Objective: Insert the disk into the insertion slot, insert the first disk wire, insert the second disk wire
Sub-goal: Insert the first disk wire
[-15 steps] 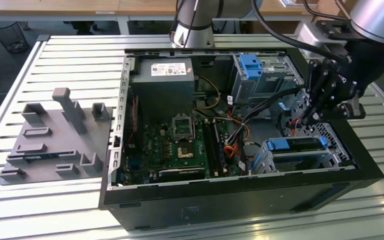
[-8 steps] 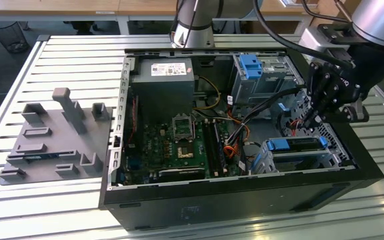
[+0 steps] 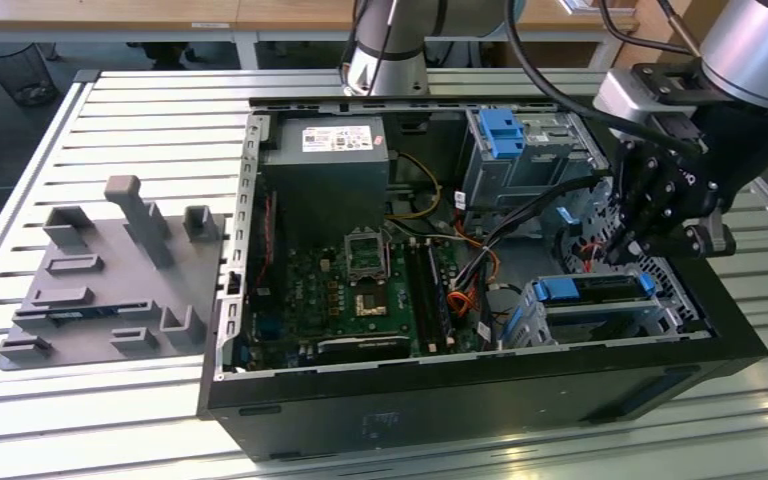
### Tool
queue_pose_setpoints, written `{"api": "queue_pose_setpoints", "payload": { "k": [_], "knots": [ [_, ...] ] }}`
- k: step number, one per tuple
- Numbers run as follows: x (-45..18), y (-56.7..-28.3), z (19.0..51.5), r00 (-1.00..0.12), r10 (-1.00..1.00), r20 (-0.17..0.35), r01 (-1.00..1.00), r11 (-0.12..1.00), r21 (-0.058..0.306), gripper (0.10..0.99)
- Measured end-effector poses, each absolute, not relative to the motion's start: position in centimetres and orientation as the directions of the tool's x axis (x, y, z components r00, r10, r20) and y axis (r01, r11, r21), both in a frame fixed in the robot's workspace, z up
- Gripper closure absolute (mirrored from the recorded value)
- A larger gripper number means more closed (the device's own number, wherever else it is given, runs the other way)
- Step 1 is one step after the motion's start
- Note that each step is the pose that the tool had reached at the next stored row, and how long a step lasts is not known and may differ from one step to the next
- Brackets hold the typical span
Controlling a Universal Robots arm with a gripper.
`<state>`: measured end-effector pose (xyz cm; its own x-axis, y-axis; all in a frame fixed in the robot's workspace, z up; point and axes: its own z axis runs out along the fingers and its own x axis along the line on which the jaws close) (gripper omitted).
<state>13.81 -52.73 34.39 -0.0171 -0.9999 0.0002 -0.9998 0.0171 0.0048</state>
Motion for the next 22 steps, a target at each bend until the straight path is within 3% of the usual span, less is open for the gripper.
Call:
{"api": "queue_pose_setpoints", "payload": {
  "k": [22],
  "knots": [
    [13.81, -53.69, 34.14, -0.012, -1.0, 0.0, -1.0, 0.012, 0.004, 0.922]
  ]
}}
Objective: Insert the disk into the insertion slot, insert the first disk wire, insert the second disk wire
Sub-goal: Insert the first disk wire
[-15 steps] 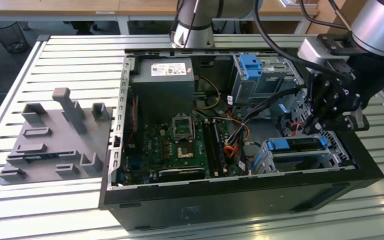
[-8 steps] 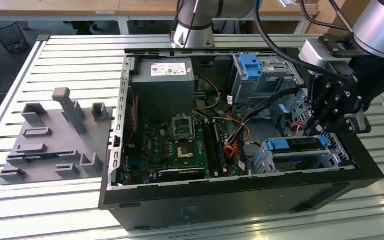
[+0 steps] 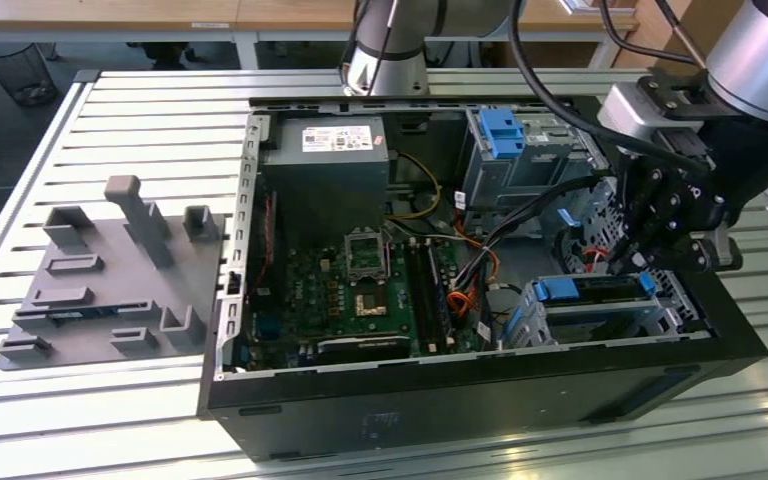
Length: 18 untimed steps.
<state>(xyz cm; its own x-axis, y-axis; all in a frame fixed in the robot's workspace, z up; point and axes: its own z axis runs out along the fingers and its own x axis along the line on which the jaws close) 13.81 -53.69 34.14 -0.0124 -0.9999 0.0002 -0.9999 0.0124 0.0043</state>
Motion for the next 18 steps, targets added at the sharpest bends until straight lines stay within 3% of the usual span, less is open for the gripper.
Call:
{"api": "queue_pose_setpoints", "payload": {
  "k": [18],
  "knots": [
    [13.77, -54.14, 33.61, -0.008, -1.0, 0.0, -1.0, 0.008, 0.003, 0.922]
  ]
}}
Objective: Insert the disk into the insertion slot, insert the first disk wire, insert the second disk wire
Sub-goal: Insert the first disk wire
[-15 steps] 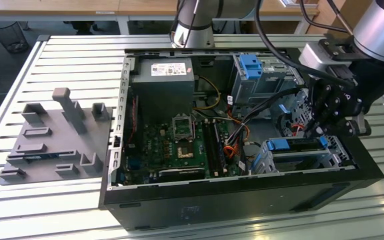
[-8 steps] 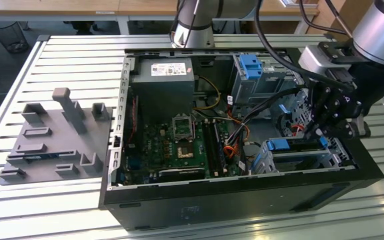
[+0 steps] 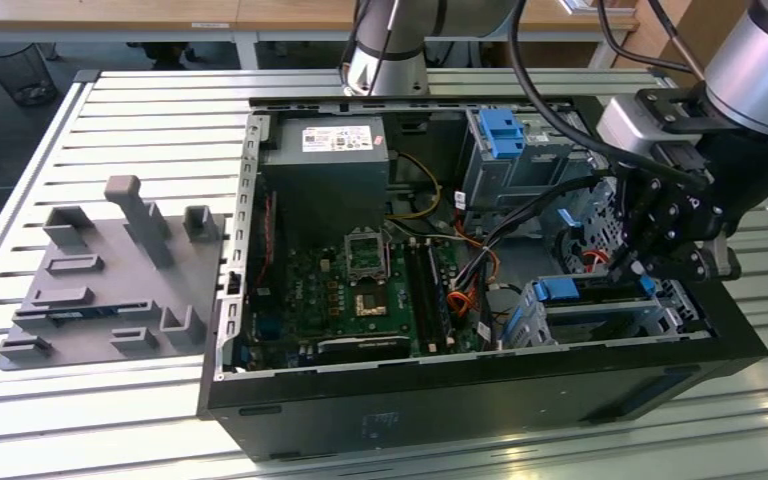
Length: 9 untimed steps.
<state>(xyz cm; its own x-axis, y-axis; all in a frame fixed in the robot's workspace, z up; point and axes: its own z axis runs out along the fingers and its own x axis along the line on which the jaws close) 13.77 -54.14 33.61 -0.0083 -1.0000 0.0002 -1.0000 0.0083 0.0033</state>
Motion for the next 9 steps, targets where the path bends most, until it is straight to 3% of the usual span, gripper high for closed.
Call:
{"api": "queue_pose_setpoints", "payload": {
  "k": [9],
  "knots": [
    [13.77, -54.11, 33.48, -0.015, -1.0, 0.0, -1.0, 0.015, 0.003, 0.922]
  ]
}}
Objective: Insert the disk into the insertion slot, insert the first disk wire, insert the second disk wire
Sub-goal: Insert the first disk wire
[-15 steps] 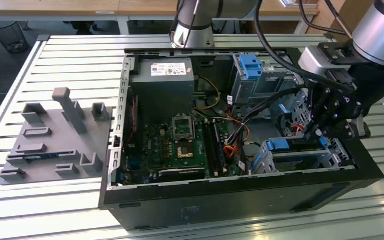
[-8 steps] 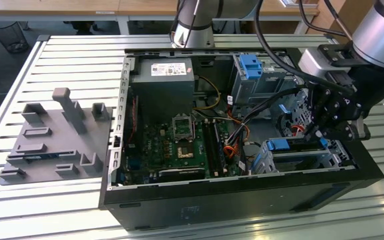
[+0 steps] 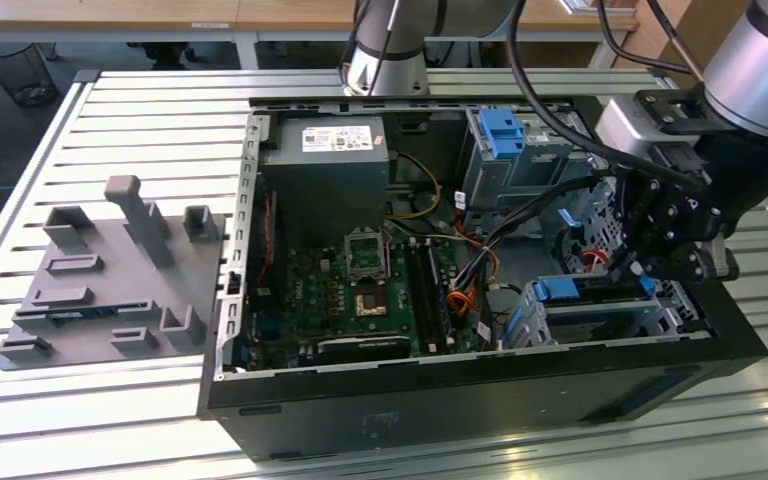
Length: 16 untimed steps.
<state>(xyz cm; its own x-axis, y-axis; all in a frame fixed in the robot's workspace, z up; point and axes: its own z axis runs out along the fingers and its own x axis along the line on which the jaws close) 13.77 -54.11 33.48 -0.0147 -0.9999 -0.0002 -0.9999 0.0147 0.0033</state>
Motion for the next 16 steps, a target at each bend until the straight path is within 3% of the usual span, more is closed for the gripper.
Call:
{"api": "queue_pose_setpoints", "payload": {
  "k": [16],
  "knots": [
    [13.78, -53.98, 33.32, -0.026, -1.0, 0.001, -1.0, 0.026, 0.003, 0.922]
  ]
}}
